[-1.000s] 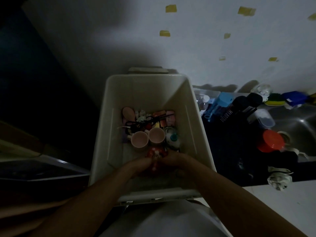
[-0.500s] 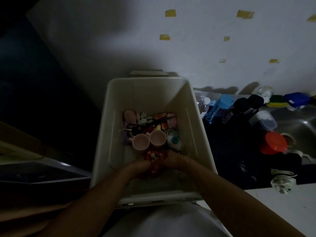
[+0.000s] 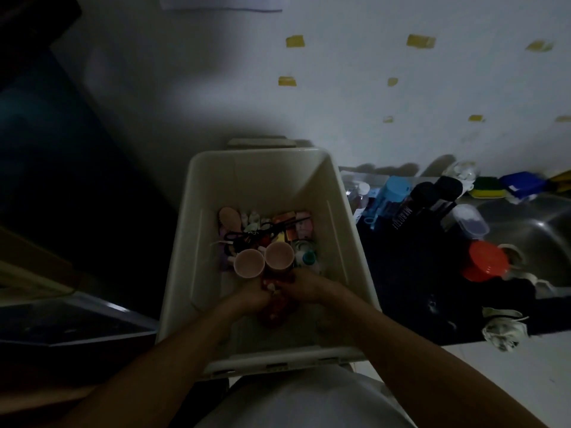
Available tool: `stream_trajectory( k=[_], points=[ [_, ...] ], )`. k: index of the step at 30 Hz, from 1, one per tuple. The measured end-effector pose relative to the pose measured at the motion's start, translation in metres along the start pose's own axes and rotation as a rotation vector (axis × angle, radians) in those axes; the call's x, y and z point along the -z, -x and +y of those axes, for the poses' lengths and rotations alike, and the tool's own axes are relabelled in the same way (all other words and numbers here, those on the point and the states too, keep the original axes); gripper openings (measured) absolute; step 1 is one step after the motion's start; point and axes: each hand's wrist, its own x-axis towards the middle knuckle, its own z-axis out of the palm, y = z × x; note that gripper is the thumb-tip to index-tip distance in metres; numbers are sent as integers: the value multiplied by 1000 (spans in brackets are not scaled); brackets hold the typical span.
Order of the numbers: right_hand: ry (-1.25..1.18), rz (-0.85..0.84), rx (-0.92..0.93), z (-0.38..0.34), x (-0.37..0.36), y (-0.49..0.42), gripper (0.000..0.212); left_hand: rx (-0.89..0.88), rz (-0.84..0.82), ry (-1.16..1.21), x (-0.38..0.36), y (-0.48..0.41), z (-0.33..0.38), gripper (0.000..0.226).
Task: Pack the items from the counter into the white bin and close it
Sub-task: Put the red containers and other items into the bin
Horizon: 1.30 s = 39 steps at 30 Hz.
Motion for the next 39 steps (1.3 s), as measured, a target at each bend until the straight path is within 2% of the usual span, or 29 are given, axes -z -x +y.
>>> stream_trajectory(
  k=[3,5,7,13,18,23,28,34,39],
  points=[
    [-51,61,41,-14,14,10,28,-22,81,23,4,-5,16,20],
    [-142,112,83,-21,29,18,29,2,154,38,11,-11,28,15],
    [-227,172,111,-30,45,26,29,-1,228,116,19,-14,39,13],
    [-238,307,236,-32,86,47,39,-191,363,259,31,-10,82,13],
    [-403,414,384,-18,124,71,37,-334,432,369,29,-2,136,15],
    [-579,614,451,12,164,98,25,-445,411,432,2,-12,191,17],
    [-649,795,361,76,195,127,27,-516,332,349,-42,-38,235,27],
    [-681,871,270,153,216,157,25,-527,232,318,-99,-67,276,31],
    [-664,910,187,210,226,175,26,-515,166,296,-144,-88,302,24]
  ],
)
